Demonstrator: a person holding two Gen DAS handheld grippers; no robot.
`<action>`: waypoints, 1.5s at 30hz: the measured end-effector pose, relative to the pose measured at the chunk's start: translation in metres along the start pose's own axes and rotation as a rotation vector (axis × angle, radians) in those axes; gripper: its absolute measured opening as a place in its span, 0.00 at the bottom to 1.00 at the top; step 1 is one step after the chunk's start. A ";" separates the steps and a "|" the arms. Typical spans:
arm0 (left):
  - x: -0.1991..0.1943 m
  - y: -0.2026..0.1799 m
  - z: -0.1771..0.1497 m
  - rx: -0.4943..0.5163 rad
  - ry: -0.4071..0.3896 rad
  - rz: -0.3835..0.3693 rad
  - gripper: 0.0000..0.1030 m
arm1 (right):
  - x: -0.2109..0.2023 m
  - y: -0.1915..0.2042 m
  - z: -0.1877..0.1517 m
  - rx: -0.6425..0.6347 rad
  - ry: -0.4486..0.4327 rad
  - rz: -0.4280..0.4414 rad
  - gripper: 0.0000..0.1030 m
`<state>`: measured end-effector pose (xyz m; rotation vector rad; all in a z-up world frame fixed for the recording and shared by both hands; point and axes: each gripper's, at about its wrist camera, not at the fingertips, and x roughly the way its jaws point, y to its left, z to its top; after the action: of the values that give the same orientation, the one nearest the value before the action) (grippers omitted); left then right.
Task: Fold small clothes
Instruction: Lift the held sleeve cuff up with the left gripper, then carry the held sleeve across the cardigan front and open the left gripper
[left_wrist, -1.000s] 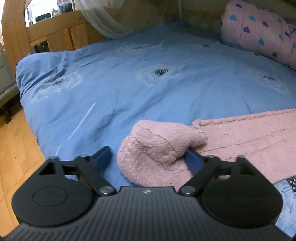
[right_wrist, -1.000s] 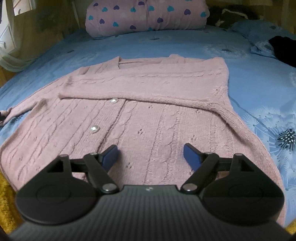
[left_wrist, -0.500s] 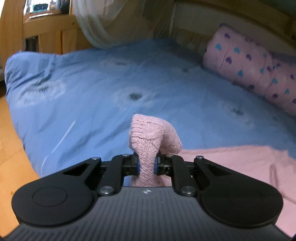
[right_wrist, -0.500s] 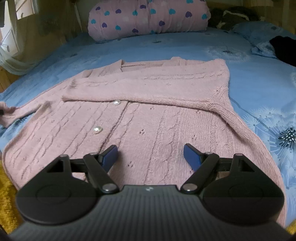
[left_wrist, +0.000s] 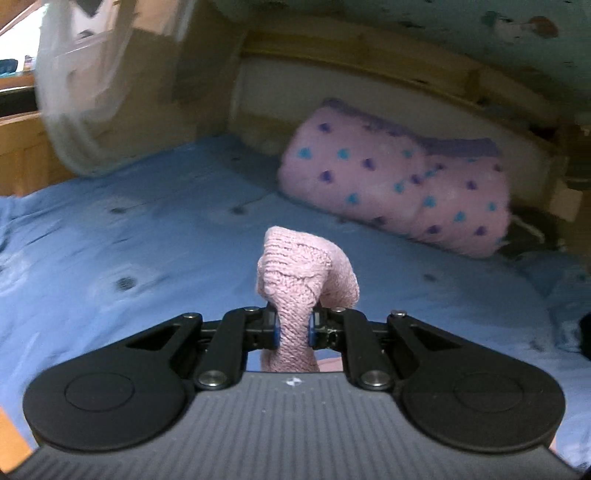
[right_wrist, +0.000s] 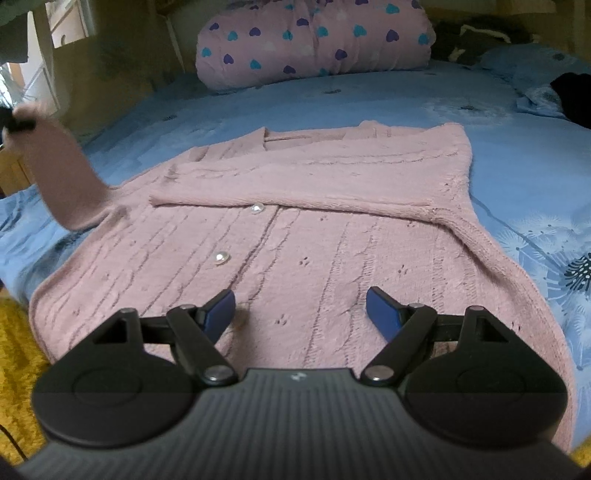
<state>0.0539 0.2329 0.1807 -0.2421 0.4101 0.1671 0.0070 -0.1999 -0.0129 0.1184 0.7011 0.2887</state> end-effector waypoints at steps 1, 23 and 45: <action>0.000 -0.016 0.002 0.007 -0.002 -0.023 0.14 | -0.001 -0.001 0.000 0.004 -0.003 0.005 0.77; 0.055 -0.246 -0.061 0.136 0.137 -0.271 0.14 | -0.016 -0.037 0.000 0.129 -0.084 0.077 0.76; 0.103 -0.298 -0.163 0.603 0.327 -0.201 0.79 | -0.012 -0.051 -0.009 0.177 -0.103 0.081 0.75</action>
<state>0.1484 -0.0840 0.0519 0.2884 0.7354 -0.1989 0.0037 -0.2526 -0.0222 0.3287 0.6201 0.2955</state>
